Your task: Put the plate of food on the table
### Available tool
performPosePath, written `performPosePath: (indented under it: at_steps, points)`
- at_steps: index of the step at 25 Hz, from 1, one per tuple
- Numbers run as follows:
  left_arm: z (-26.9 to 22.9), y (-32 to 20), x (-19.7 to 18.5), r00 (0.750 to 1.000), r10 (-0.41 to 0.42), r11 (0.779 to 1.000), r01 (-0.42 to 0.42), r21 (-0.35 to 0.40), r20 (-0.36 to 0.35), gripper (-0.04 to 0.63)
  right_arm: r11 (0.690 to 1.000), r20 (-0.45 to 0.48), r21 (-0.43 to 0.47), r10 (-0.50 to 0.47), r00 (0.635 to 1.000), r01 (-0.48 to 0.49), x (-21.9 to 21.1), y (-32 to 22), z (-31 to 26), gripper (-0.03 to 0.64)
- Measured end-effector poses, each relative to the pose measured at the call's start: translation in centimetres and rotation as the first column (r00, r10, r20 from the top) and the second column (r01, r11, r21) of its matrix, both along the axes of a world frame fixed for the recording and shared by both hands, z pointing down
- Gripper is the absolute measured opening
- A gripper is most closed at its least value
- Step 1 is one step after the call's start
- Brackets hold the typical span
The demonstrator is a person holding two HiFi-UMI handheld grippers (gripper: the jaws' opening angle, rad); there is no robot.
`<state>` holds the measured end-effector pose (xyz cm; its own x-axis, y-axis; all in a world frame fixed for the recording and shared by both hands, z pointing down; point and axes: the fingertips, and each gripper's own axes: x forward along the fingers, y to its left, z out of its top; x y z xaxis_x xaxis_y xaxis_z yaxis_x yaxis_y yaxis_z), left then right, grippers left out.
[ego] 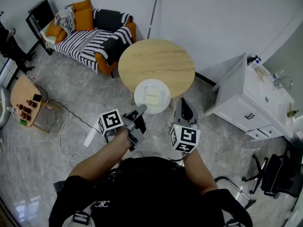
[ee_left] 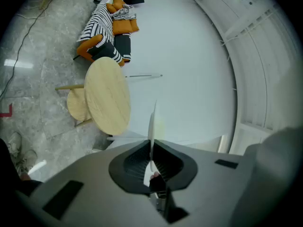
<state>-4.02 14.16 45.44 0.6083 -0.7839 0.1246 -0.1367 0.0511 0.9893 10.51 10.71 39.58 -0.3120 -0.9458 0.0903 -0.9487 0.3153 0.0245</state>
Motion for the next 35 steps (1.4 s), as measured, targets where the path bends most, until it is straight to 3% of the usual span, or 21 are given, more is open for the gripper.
performPosePath:
  at_steps: [35]
  points:
    - [1.9, -0.2, -1.3, 1.000, 0.028, 0.999, -0.028, -0.042, -0.012, 0.023, 0.999, -0.030, -0.030, 0.016, 0.999, -0.017, -2.1, 0.9, 1.6, 0.008]
